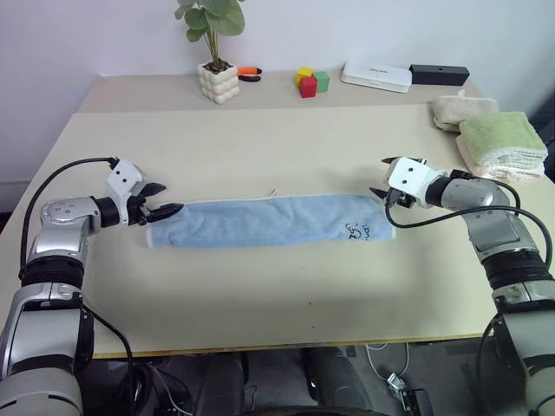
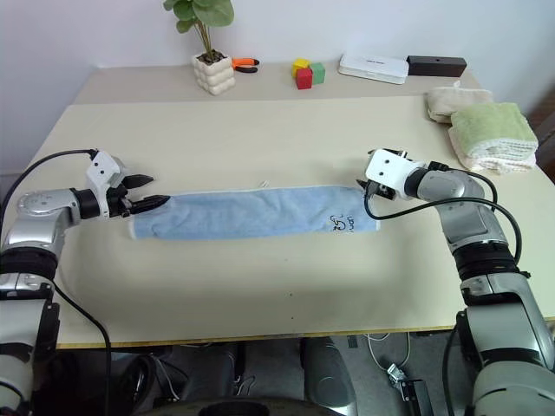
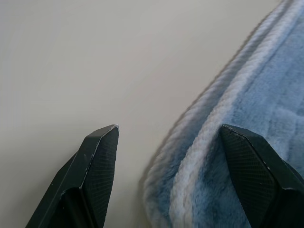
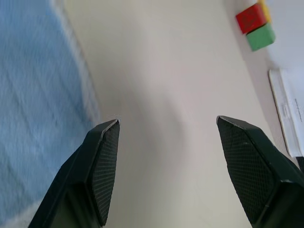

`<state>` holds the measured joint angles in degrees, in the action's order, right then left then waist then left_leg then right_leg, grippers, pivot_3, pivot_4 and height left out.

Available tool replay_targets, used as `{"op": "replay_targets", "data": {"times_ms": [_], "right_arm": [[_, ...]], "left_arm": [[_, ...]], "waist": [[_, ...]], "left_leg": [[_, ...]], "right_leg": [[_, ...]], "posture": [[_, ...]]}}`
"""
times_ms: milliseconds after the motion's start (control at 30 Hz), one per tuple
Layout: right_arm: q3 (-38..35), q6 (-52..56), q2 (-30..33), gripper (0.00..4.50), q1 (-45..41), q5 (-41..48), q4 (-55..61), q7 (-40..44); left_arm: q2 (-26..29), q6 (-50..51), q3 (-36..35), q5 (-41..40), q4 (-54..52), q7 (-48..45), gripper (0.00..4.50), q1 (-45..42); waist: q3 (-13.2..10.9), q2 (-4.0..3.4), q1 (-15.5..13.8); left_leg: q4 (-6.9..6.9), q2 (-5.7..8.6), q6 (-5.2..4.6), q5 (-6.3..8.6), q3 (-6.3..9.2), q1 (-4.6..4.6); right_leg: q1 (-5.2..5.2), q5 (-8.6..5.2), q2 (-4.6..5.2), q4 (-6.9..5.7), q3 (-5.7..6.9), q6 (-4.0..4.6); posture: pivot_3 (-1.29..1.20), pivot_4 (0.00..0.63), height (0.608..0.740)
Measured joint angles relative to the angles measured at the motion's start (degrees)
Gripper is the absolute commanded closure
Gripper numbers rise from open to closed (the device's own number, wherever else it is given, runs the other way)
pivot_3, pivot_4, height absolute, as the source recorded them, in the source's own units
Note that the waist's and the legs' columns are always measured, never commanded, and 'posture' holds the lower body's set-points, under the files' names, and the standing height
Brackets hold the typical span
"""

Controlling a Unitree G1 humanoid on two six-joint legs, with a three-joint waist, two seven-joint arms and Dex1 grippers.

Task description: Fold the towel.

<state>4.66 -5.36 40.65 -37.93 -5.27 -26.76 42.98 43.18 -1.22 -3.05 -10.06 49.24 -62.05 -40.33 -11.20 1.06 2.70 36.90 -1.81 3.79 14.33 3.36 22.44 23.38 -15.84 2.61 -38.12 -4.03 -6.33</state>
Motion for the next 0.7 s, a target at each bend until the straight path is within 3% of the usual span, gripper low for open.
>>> {"op": "replay_targets", "data": {"times_ms": [167,300,433,567,700], "right_arm": [[-8.43,20.32,-14.41,4.49,2.98,16.84,22.11,-7.35],[-11.82,30.42,-25.88,4.50,7.61,19.50,32.07,-21.91],[-11.37,35.34,-31.57,4.50,10.97,18.83,34.86,-30.17],[-7.31,36.56,-33.81,4.50,13.55,16.66,36.73,-33.41],[-4.02,34.90,-33.45,4.50,20.54,13.11,35.96,-34.91]], "left_arm": [[-2.28,12.72,-5.86,-6.98,-10.48,4.79,4.47,-2.67],[-3.89,28.00,-7.80,-13.09,-25.73,8.73,4.49,-0.04],[-6.05,39.17,-6.51,-17.07,-39.00,10.65,4.49,4.08],[-18.81,44.53,-5.50,-19.86,-48.39,21.18,4.49,6.62],[-33.02,41.43,-5.04,-16.74,-49.10,36.46,4.49,10.85]], "waist": [[0.01,0.00,-0.14],[0.05,0.07,-0.33],[0.03,0.03,-0.15],[0.05,0.05,-0.27],[0.08,0.07,-0.35]], "left_leg": [[0.07,0.01,0.02,0.00,0.15,0.07],[0.06,0.03,0.03,0.00,0.18,0.10],[0.04,0.02,0.03,0.00,0.17,0.08],[0.07,0.03,0.03,0.00,0.17,0.08],[0.02,0.03,0.02,0.01,0.17,0.07]], "right_leg": [[0.01,0.01,0.06,-0.11,0.12,0.00],[-0.03,0.01,0.09,-0.06,0.15,-0.01],[0.01,0.01,0.06,-0.09,0.14,0.00],[-0.04,0.01,0.08,-0.02,0.14,-0.01],[-0.05,0.01,0.07,0.03,0.13,-0.01]], "posture": [[0.00,0.150,0.740],[0.00,0.150,0.740],[0.00,0.150,0.740],[0.00,0.150,0.740],[0.00,0.150,0.740]]}}
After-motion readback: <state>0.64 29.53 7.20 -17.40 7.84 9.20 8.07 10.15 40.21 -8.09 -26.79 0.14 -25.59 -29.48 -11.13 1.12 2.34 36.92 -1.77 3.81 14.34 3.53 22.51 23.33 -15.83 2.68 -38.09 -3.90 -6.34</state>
